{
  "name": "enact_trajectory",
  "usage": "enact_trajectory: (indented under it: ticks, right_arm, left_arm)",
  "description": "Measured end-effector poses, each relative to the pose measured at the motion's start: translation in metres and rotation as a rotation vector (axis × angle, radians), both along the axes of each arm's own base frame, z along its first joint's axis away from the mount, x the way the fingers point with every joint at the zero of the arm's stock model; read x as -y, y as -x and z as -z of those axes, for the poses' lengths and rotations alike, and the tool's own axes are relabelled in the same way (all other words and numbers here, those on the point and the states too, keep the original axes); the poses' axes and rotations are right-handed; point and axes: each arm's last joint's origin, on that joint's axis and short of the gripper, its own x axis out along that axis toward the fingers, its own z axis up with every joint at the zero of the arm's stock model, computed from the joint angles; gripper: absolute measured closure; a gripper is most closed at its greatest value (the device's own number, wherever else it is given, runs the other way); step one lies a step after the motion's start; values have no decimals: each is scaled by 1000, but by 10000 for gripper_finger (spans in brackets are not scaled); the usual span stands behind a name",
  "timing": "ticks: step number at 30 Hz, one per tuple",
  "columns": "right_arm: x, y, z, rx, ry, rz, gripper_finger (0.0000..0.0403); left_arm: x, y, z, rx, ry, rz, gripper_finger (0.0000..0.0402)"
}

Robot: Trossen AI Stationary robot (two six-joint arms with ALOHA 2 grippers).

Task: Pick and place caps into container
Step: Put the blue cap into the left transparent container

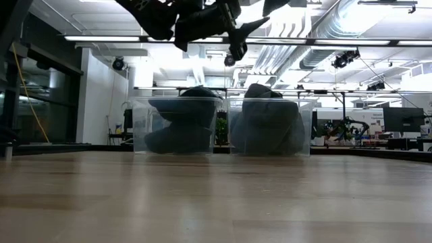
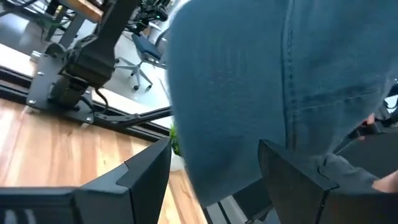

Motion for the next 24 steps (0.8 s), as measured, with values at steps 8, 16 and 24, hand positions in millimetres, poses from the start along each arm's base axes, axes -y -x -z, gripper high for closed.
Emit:
enact_trajectory:
  ticks: [8, 16, 24]
  right_arm:
    - [12, -8, 5, -34, -12, 3, 403]
    - [24, -2, 14, -150, -52, 116, 403]
    - [33, -2, 16, -165, -52, 165, 403]
  left_arm:
    - [8, -2, -2, 20, -6, 24, 163]
    - [9, -2, -2, 26, -8, 27, 163]
    - [9, -2, -4, 44, -13, 28, 163]
